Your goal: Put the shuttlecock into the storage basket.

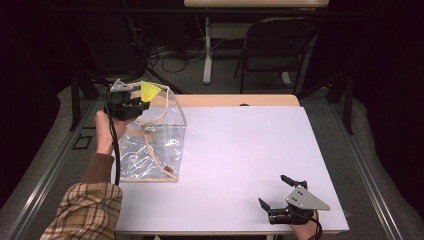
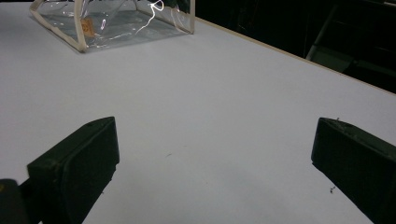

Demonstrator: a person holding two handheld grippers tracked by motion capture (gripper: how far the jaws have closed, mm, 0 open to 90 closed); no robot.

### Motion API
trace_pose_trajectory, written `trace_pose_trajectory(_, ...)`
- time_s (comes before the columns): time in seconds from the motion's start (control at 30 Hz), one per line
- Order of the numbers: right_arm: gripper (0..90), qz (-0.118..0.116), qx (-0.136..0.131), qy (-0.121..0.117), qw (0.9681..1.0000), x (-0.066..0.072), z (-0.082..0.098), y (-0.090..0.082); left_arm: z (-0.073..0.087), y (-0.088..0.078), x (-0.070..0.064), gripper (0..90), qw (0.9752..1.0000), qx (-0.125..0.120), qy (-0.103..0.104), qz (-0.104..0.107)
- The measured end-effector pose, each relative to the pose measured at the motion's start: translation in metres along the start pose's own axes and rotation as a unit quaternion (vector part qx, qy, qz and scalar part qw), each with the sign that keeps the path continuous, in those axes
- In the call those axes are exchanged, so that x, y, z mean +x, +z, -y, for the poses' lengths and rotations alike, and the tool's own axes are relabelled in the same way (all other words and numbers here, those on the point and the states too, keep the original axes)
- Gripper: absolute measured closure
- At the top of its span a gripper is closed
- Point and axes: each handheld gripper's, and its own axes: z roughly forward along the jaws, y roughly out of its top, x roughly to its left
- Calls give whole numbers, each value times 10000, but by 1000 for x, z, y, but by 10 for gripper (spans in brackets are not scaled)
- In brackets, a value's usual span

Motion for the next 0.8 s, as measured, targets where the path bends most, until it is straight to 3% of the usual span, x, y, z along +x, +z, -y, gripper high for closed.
trace_pose_trajectory(0.8, 3, -30, -23, 22, 10000, -1, 1, -1, 3, 15, 6, 646, 9996, 175, -176, 157)
